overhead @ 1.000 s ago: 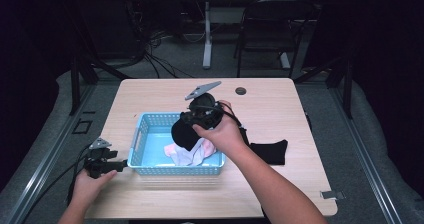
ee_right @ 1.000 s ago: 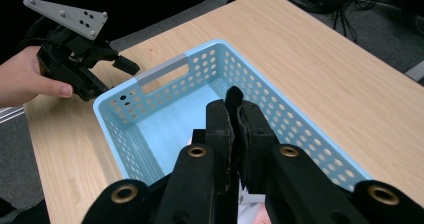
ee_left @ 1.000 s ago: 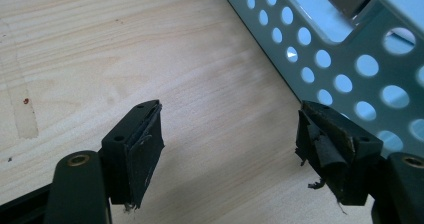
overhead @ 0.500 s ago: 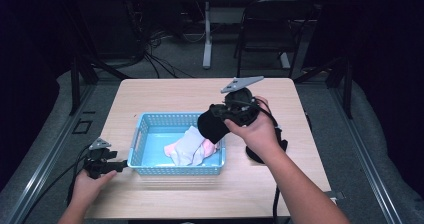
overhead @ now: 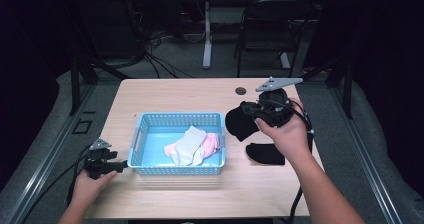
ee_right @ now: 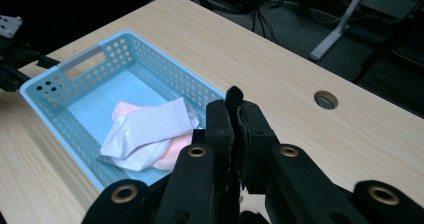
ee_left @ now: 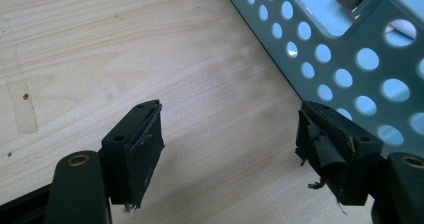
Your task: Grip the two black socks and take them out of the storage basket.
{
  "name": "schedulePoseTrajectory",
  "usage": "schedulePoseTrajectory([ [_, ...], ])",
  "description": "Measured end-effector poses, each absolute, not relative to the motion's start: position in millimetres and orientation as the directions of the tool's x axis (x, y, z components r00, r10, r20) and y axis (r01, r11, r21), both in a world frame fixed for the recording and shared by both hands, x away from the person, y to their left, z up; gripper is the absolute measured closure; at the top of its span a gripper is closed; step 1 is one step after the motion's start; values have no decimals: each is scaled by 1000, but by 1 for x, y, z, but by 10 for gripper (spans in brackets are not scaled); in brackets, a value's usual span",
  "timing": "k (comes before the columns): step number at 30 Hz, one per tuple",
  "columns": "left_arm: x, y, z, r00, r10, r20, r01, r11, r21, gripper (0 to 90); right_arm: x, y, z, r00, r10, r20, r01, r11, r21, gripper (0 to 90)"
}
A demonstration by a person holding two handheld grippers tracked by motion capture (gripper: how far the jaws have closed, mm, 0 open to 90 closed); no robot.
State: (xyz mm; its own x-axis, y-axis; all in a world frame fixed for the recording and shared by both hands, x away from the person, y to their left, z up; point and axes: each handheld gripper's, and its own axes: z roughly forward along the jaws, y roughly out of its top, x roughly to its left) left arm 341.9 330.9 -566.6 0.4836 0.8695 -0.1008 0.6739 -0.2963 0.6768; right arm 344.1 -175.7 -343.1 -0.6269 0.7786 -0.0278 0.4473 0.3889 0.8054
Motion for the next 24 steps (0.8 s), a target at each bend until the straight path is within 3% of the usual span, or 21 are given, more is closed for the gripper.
schedulePoseTrajectory([
  [10, 342, 331, -566, 488, 867, -100, 674, -302, 674, 266, 337, -189, -360, -603, 797, -30, 477, 391, 788, 847],
  [24, 342, 331, -566, 490, 867, -97, 674, -306, 672, 266, 340, -209, -421, -537, 844, 8, 572, 357, 738, 847],
])
